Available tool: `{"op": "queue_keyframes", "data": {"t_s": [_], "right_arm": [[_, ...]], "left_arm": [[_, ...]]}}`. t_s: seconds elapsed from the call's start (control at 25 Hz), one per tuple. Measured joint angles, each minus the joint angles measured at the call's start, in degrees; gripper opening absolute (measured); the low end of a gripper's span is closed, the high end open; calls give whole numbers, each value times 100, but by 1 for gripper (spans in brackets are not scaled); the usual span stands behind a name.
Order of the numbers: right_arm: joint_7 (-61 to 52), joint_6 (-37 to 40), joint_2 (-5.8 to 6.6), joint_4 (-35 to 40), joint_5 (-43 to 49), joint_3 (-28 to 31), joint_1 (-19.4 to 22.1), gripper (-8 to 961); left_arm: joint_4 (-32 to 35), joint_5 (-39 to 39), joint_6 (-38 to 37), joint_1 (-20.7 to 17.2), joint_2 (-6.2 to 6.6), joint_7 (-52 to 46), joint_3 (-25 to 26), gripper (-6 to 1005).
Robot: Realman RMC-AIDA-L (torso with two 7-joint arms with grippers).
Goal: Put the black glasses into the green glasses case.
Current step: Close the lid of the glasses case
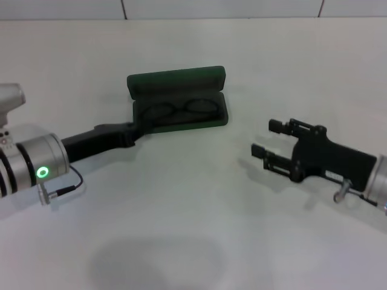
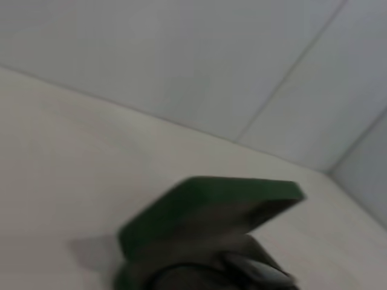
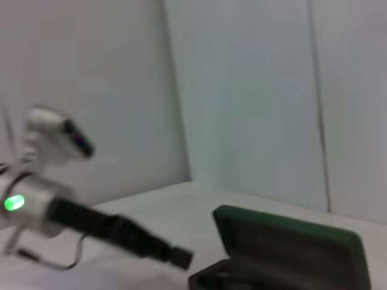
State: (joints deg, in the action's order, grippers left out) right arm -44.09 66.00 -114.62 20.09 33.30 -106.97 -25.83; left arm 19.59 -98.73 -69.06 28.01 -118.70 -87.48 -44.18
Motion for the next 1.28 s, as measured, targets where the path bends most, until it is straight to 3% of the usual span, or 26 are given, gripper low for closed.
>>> {"op": "queue_keyframes", "data": {"t_s": [0.2, 0.48, 1.28], "right_arm": [[278, 540, 134, -44, 110, 15, 323, 653], [292, 647, 130, -92, 359, -19, 315, 651], [304, 792, 48, -67, 511, -35, 275, 648]], "left_arm": [[-26, -38, 743, 345, -46, 16, -10, 119], [-72, -134, 1490, 735, -94, 84, -12, 121], [204, -55, 2365, 800, -89, 170, 21, 124]]}}
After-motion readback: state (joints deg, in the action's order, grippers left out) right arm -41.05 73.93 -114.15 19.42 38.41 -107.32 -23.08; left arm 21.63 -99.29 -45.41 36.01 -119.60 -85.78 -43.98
